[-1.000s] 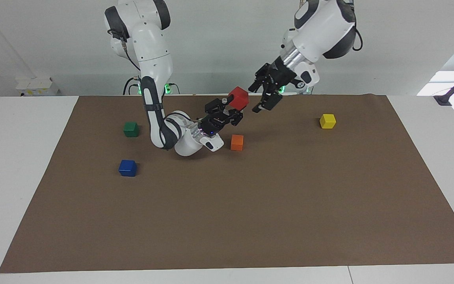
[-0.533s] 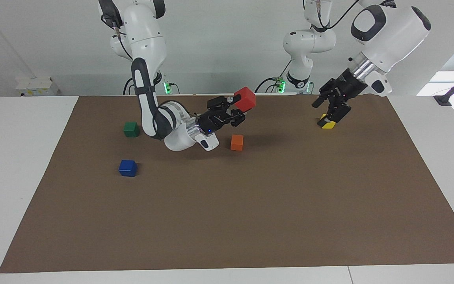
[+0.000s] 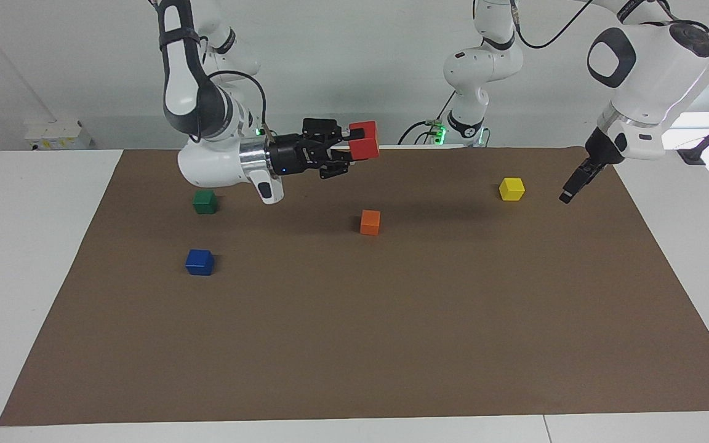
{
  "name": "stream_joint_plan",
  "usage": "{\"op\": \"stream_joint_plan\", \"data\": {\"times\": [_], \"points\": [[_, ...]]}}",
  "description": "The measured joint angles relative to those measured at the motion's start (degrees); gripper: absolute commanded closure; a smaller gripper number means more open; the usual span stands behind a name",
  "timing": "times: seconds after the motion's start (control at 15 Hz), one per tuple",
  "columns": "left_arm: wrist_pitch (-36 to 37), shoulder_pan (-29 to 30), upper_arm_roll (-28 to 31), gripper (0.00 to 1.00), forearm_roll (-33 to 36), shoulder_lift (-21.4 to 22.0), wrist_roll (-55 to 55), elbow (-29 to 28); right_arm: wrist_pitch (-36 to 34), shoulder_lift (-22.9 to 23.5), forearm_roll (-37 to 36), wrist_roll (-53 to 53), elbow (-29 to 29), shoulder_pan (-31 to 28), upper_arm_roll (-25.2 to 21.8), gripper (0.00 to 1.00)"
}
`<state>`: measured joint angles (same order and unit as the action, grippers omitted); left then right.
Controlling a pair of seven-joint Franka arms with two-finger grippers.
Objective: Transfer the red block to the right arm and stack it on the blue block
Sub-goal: 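Carry the red cube with the right gripper while the left gripper withdraws, then move the red cube with the right gripper above the blue cube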
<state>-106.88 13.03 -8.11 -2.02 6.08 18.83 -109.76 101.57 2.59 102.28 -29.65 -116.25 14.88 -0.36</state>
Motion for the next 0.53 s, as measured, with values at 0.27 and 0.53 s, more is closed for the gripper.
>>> {"op": "stream_joint_plan", "data": {"times": [0.27, 0.53], "points": [[9.6, -1.7, -0.3, 0.00, 3.7, -4.8, -9.0, 10.9, 3.1, -0.5, -14.6, 3.7, 2.3, -1.6, -0.1, 1.00], [11.8, -9.1, 4.8, 0.00, 3.7, -8.8, -8.8, 16.1, 3.1, -0.5, -32.9, 9.7, 6.5, -5.2, -0.3, 1.00]]}}
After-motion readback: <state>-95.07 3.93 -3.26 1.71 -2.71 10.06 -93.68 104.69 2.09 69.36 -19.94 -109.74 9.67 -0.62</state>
